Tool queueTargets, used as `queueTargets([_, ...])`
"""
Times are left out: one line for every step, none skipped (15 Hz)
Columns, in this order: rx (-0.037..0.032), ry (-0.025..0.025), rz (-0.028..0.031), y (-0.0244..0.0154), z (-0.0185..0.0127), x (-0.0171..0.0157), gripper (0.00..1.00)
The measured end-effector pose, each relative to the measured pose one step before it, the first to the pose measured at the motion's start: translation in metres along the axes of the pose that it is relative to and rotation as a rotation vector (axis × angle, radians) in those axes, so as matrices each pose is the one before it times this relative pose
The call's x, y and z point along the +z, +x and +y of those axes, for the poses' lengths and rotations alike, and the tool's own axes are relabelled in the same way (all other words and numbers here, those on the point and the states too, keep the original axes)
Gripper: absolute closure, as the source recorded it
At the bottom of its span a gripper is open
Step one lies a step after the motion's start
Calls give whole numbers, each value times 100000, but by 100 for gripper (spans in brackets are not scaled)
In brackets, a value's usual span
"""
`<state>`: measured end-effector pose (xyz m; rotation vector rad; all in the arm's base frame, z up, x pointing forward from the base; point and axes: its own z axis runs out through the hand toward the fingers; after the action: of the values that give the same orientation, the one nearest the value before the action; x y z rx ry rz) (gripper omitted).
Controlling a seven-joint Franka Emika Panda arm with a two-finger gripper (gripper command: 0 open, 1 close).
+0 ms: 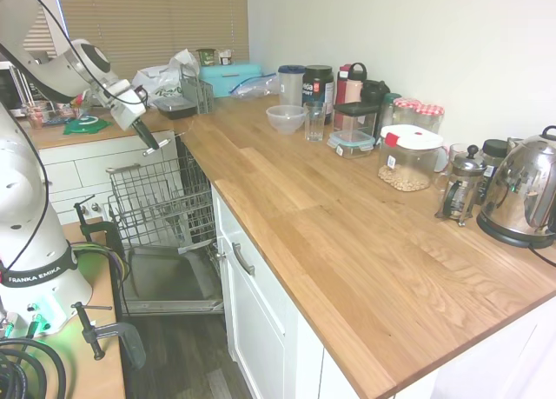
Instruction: Put the fork in the dishwasher
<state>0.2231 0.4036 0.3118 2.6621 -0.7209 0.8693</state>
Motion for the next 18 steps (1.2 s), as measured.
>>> queueTargets([-751,-738,1296,-1017,-97,646,100])
queueTargets([-1167,-1463,1221,-929,1,746,100])
queueTargets([-1326,-2026,1271,-962,101,941,100])
queueTargets([-1559,-2245,1216,-1142,-56,1100,100])
queueTargets([-1683,-2597,967,-1180,-428,1334,100])
queueTargets([-1778,-2305,656,-1211,-847,1295,100])
queueTargets([-1656,-2097,798,-1192,-1207,1188,100])
queueTargets([-1696,-1993,741,-1338,-1428,1071,100])
queueTargets([-1486,-1575,1014,-1689,-1732,821,100])
queueTargets([-885,-1036,705,-1823,-1726,576,100])
queueTargets([-647,-666,536,-1852,-1657,534,100])
queueTargets([61,87,307,-1314,-1741,180,0])
queueTargets([401,256,-307,-685,-1474,-135,0])
queueTargets([199,124,-677,-124,-1008,-264,0])
queueTargets([167,211,-931,202,-558,-254,0])
queueTargets([426,183,-1161,284,-334,-75,0])
queueTargets([291,-27,-764,225,-119,125,0])
queueTargets([249,44,-368,179,-98,172,0])
